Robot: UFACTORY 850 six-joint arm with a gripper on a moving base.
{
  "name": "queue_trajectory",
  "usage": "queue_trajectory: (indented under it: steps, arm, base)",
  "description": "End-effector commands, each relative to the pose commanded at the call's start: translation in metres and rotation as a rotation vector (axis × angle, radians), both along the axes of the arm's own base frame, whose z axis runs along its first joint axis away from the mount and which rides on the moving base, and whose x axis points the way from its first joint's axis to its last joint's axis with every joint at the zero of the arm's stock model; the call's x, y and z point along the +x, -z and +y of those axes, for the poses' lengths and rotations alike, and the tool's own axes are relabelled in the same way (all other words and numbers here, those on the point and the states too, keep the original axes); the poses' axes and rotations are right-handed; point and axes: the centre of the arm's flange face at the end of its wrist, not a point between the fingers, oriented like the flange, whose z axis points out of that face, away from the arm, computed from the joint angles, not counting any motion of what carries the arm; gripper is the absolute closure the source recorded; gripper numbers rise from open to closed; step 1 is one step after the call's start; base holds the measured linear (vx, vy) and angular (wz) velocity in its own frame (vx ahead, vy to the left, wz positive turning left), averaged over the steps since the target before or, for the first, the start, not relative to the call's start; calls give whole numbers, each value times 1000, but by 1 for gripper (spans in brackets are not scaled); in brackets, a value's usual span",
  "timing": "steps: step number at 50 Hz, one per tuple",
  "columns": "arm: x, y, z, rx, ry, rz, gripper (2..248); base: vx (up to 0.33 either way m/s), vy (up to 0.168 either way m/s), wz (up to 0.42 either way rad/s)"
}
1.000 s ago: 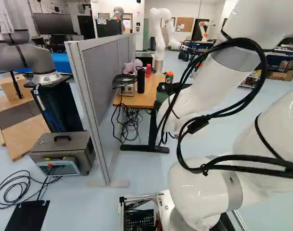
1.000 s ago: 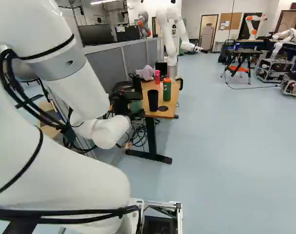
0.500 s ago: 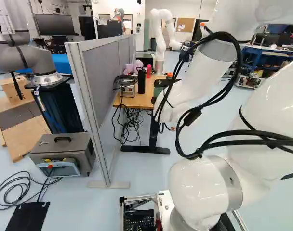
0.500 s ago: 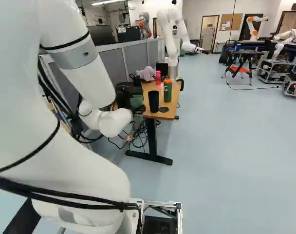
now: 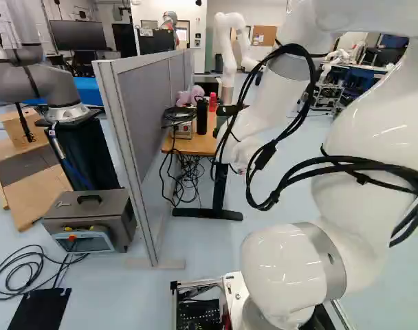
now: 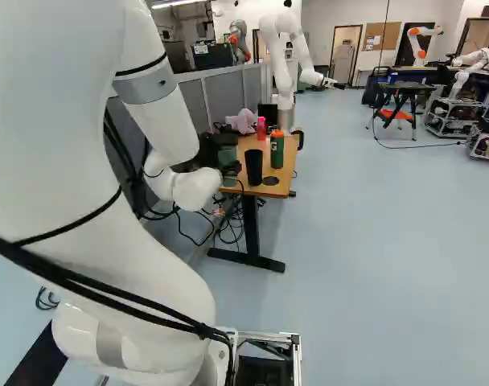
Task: Place the green cup on the table
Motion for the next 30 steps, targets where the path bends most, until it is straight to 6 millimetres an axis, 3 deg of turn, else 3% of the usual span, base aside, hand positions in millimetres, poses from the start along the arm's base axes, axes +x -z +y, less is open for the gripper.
queue_trajectory:
  steps: [30]
  arm:
    - [64, 15, 23, 3, -46, -65, 130]
  base:
    - [0, 0, 0]
